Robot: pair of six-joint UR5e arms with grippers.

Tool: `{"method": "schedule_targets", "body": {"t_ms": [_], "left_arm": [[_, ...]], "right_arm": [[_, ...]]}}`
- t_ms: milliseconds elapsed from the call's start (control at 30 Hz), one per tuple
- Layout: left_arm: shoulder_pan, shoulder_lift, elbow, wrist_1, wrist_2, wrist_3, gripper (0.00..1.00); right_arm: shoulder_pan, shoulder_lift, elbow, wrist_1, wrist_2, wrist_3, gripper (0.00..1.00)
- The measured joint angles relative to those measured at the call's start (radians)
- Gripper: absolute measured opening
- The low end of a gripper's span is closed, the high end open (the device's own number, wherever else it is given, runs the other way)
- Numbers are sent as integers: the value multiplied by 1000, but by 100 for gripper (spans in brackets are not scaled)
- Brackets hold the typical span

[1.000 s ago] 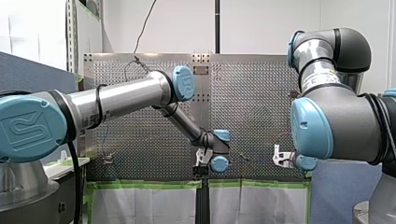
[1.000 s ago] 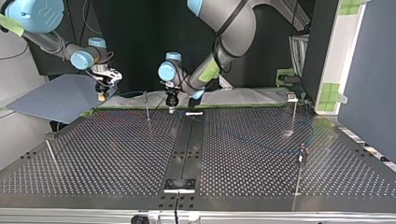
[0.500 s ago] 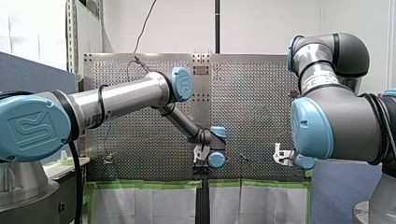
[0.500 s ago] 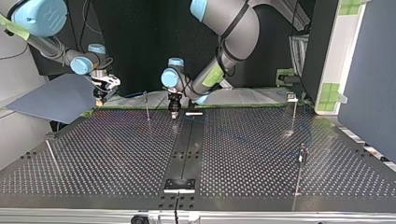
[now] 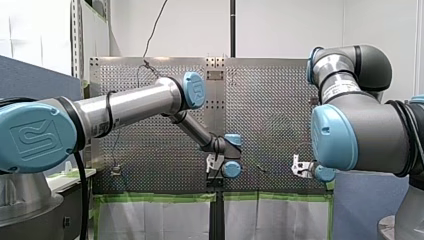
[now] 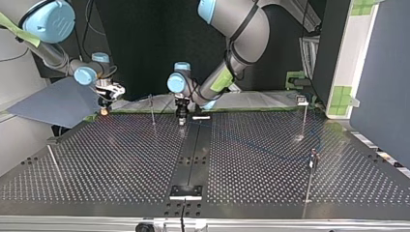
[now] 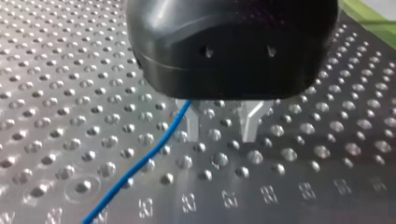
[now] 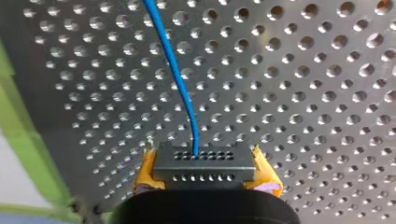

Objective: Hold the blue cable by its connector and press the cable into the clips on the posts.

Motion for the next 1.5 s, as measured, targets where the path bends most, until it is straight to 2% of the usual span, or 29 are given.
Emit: {"method": "schedule_targets", "body": {"t_ms": [67,133,167,300,567,767,867,1100,1367,1500], "left_arm": [[1,0,-1,-1,-10,10,37],[2,0,-1,-3,-16,18,37],[3,0,-1,-4,-18,20,34],[3,0,-1,-6,-20,24,34],[2,0,4,-13,-23,24,34],[4,0,7,-17,-30,23,36],[6,0,8,-22,-52,27,36],[6,0,20,-32,-96,38,36],[10,0,35,-60,-96,44,36],[12,0,33,-64,-90,44,36]], "right_arm": [[0,1,-18,8,0,1,0],[1,1,-41,18,0,2,0],[1,1,-51,22,0,2,0],[-1,2,-79,29,0,3,0],[-7,2,-88,27,0,5,0],[-12,3,-95,24,21,14,0],[-17,4,-97,23,49,33,0],[-34,4,-100,23,120,98,0],[-57,4,-106,-3,193,172,0],[-69,4,-110,-23,203,215,0]]}}
